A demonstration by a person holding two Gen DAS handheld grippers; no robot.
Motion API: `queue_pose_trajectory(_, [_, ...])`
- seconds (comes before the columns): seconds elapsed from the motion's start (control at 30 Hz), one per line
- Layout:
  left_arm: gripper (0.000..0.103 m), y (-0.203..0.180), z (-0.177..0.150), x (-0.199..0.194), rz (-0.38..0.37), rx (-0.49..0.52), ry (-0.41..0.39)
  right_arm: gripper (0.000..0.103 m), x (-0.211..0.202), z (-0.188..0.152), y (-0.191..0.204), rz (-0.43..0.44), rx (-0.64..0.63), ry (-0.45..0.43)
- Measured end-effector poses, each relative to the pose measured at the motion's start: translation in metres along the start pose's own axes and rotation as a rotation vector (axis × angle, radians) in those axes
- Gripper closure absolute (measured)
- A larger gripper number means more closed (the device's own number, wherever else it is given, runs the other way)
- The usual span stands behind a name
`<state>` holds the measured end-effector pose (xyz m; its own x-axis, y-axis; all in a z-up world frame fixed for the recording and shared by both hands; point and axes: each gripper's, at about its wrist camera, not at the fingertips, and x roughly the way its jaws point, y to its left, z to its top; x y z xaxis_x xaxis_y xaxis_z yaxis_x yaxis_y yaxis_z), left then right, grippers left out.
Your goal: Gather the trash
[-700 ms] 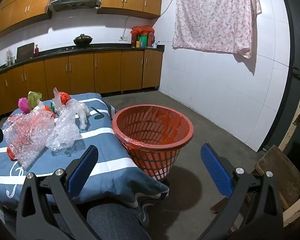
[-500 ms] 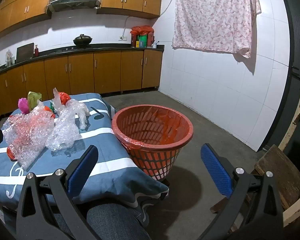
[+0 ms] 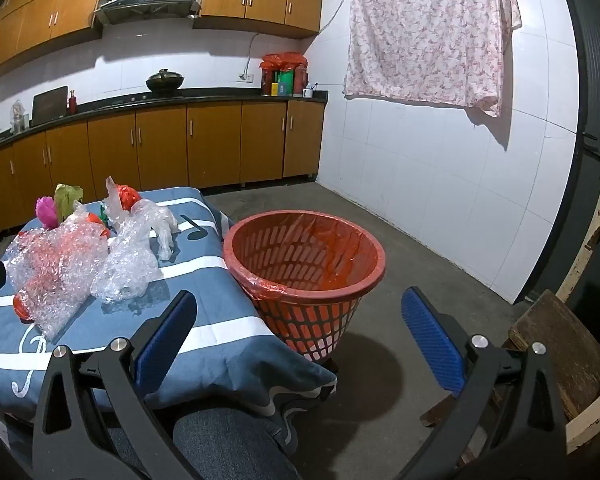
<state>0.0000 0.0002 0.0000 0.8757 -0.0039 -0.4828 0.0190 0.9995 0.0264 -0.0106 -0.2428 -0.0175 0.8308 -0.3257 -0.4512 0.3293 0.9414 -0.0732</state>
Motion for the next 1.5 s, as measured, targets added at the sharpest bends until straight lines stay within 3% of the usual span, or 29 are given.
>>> queue_pose_trajectory(1.5, [0.004, 0.0003, 0.0000, 0.0002, -0.002, -0.004, 0.006, 0.002, 0.0007, -0.0003, -0.0004, -0.001, -0.001, -0.001])
